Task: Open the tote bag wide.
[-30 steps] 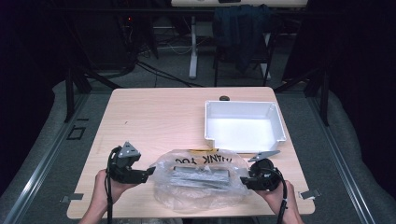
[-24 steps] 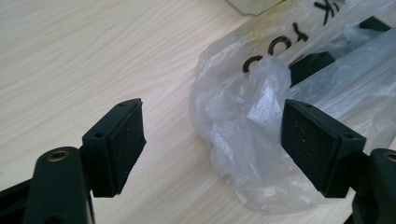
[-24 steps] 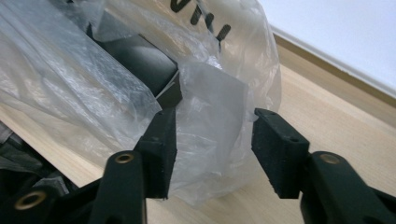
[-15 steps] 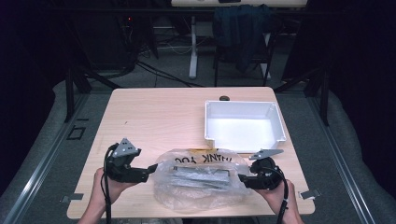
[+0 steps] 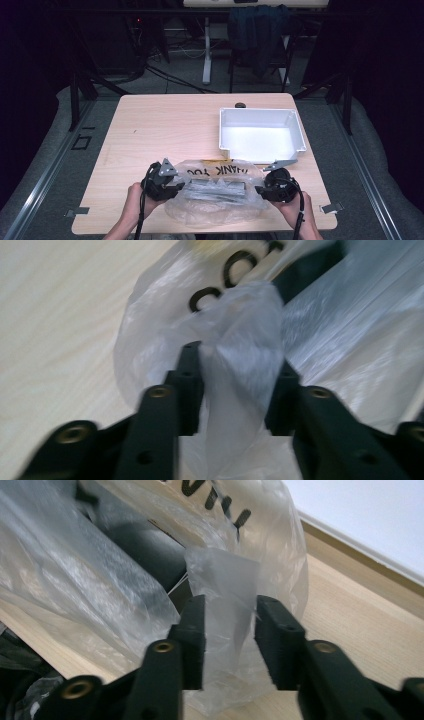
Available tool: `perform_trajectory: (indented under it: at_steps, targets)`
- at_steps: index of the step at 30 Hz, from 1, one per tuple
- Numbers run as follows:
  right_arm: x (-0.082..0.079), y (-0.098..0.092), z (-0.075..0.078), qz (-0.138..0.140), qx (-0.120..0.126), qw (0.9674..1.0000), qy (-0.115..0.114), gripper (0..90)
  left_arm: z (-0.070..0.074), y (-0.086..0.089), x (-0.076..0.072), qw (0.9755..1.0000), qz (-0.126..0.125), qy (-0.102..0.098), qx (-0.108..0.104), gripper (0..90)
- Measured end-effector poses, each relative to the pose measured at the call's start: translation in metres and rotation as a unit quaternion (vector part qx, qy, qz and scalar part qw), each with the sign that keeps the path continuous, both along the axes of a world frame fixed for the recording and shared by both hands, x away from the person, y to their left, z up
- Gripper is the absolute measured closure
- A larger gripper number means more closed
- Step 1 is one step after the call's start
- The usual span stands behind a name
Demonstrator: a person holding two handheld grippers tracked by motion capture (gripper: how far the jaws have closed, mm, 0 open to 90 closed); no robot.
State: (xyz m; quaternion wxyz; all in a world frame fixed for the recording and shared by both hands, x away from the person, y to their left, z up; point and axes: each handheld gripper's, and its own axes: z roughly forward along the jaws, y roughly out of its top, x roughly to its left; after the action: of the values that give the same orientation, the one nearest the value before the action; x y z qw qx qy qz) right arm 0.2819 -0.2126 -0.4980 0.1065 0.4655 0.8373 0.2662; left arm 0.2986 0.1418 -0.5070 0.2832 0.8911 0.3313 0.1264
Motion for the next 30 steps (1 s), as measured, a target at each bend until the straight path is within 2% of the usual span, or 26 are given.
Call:
perform_trajectory:
  at_steps: [2, 4, 7, 8, 10, 11, 12, 13, 14, 15, 16, 17, 19, 21, 22, 23, 24, 25, 26, 28, 29, 30]
  targets:
    - [0.002, 0.0, -0.003, -0.003, 0.001, 1.0, 0.005, 74.4, -0.011, 0.004, 0.004, 0.9998, 0.006, 0.016, 0.011, 82.0]
    - [0.004, 0.001, -0.009, -0.003, -0.006, 0.9998, 0.019, 80.3, -0.022, 0.008, 0.008, 0.9991, 0.009, 0.03, 0.029, 87.9]
    - [0.005, 0.003, -0.018, 0.006, -0.017, 0.999, 0.042, 86.8, -0.031, 0.013, 0.013, 0.9976, 0.013, 0.059, 0.034, 89.3]
    - [0.005, 0.005, -0.021, 0.005, -0.006, 0.9988, 0.048, 88.3, -0.033, 0.014, 0.014, 0.9971, 0.009, 0.067, 0.035, 89.4]
    - [0.005, 0.005, -0.024, 0.01, -0.031, 0.9972, 0.067, 89.5, -0.036, 0.016, 0.015, 0.9962, 0.009, 0.078, 0.038, 89.5]
    - [0.005, 0.004, -0.027, 0.013, -0.032, 0.9959, 0.083, 89.8, -0.036, 0.017, 0.015, 0.9959, 0.008, 0.081, 0.041, 89.5]
    - [0.004, 0.002, -0.031, 0.006, -0.033, 0.9956, 0.087, 89.9, -0.037, 0.019, 0.016, 0.9956, 0.008, 0.086, 0.035, 89.5]
    - [0.005, 0.001, -0.034, 0.005, -0.023, 0.9949, 0.098, 90.0, -0.037, 0.02, 0.017, 0.9955, 0.009, 0.087, 0.037, 89.5]
    - [0.005, 0.0, -0.035, 0.005, -0.028, 0.994, 0.106, 90.0, -0.037, 0.021, 0.017, 0.9954, 0.009, 0.087, 0.041, 89.6]
    - [0.005, 0.0, -0.035, 0.005, -0.024, 0.9938, 0.108, 90.0, -0.038, 0.022, 0.017, 0.9952, 0.011, 0.084, 0.048, 89.6]
    - [0.005, 0.002, -0.036, 0.009, -0.021, 0.9935, 0.111, 90.0, -0.039, 0.023, 0.018, 0.9946, 0.011, 0.08, 0.065, 89.7]
    - [0.004, 0.006, -0.037, 0.02, -0.025, 0.993, 0.114, 89.9, -0.042, 0.025, 0.018, 0.9941, 0.012, 0.083, 0.07, 89.7]
    - [0.002, 0.014, -0.038, 0.032, -0.024, 0.9929, 0.112, 89.9, -0.044, 0.028, 0.018, 0.993, 0.016, 0.082, 0.084, 89.7]
    - [0.0, 0.018, -0.039, 0.033, -0.018, 0.994, 0.103, 89.9, -0.044, 0.03, 0.018, 0.9927, 0.016, 0.085, 0.084, 89.7]
    - [0.002, 0.017, -0.037, 0.041, -0.039, 0.9928, 0.105, 89.8, -0.044, 0.03, 0.018, 0.9928, 0.016, 0.082, 0.086, 89.7]
    - [0.001, 0.017, -0.04, 0.03, -0.023, 0.9945, 0.098, 89.8, -0.043, 0.029, 0.017, 0.9924, 0.014, 0.082, 0.091, 89.6]
    - [0.002, 0.016, -0.04, 0.028, -0.026, 0.994, 0.103, 89.5, -0.043, 0.028, 0.017, 0.9923, 0.012, 0.083, 0.091, 89.6]
    - [0.006, 0.012, -0.035, 0.057, -0.055, 0.989, 0.125, 89.2, -0.044, 0.027, 0.017, 0.9921, 0.01, 0.079, 0.097, 89.6]
    - [0.003, 0.014, -0.039, 0.038, -0.039, 0.992, 0.114, 87.0, -0.044, 0.026, 0.017, 0.9917, 0.009, 0.076, 0.103, 89.6]
    - [0.003, 0.013, -0.037, 0.051, -0.044, 0.9912, 0.114, 76.1, -0.043, 0.028, 0.017, 0.9919, 0.012, 0.076, 0.101, 89.5]
    - [0.001, 0.013, -0.038, 0.046, -0.022, 0.9934, 0.103, 70.2, -0.044, 0.028, 0.017, 0.9921, 0.012, 0.076, 0.099, 89.5]
    - [0.0, 0.012, -0.034, 0.051, -0.019, 0.9933, 0.102, 62.6, -0.043, 0.03, 0.017, 0.9924, 0.013, 0.075, 0.097, 89.4]
